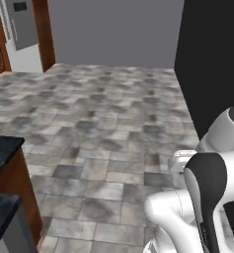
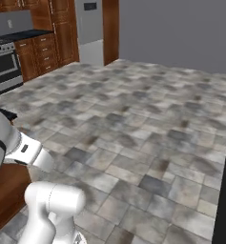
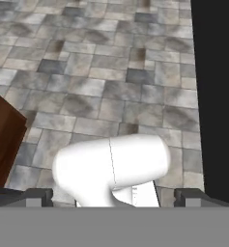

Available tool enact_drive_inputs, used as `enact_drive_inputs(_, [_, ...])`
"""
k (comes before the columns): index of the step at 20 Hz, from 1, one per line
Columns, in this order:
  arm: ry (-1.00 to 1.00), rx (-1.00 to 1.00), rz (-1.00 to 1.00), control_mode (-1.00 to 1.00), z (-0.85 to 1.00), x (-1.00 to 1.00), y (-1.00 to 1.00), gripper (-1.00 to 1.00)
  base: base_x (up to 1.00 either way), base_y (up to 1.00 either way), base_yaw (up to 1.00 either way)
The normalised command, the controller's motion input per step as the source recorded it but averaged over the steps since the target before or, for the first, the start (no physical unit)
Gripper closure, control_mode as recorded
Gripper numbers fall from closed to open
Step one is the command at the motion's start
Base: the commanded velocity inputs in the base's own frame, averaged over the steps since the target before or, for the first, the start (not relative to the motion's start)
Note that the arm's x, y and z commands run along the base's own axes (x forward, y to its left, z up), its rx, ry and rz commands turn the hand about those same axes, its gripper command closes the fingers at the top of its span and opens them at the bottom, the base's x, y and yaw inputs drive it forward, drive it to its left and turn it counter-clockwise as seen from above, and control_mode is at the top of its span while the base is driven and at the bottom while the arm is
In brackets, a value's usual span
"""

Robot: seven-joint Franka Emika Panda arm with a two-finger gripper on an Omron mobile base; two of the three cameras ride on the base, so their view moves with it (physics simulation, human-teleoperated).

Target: Open the fridge, grab two sodas, and place both sodas inside the bowl with ice on the dining counter.

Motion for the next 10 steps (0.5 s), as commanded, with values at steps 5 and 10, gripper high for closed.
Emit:
enact_drive_inputs(5, [0.0,0.0,0.0,1.0,0.0,0.0,0.0,-1.0,1.0,-0.27,0.34])
enact_drive_inputs(10, [0.0,0.0,0.0,1.0,0.0,0.0,0.0,-1.0,1.0,-0.15,0.34])
